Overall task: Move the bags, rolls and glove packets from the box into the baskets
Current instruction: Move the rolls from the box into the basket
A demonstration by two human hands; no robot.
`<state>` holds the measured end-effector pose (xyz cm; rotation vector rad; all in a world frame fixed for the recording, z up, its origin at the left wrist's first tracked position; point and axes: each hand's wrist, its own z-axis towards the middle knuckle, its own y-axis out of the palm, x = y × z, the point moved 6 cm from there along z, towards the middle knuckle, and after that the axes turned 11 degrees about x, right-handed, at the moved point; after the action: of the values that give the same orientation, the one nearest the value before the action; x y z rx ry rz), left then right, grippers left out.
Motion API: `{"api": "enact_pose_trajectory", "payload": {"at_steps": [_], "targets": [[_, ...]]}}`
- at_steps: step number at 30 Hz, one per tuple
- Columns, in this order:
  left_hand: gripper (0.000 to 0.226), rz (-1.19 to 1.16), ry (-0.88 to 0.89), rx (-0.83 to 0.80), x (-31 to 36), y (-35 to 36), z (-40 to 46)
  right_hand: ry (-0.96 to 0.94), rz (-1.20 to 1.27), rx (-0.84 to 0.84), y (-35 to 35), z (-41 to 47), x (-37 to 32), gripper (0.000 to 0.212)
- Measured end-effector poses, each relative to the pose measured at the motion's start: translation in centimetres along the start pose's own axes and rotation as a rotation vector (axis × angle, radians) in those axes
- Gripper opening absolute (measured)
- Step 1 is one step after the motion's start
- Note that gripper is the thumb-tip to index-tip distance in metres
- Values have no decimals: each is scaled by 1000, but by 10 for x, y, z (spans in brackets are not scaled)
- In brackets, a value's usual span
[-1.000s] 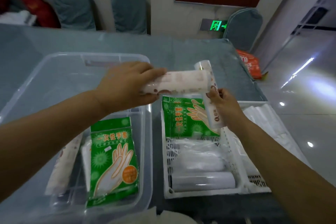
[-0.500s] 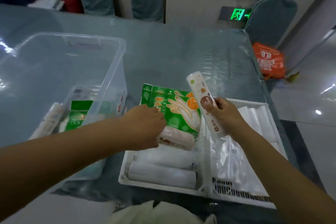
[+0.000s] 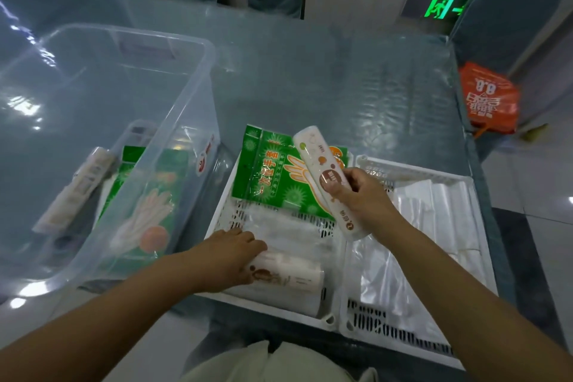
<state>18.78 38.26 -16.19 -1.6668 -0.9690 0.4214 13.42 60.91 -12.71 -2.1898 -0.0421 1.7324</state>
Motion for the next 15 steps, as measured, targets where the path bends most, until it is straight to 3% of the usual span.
{"api": "enact_pose_trajectory", "payload": {"at_steps": [7, 15], "targets": [[50, 19, -7, 110, -7, -5, 24, -23, -35, -28, 8, -1, 0, 19], [33, -223, -93, 124, -21, -4, 46, -28, -80, -74, 22, -10, 9, 32]]}}
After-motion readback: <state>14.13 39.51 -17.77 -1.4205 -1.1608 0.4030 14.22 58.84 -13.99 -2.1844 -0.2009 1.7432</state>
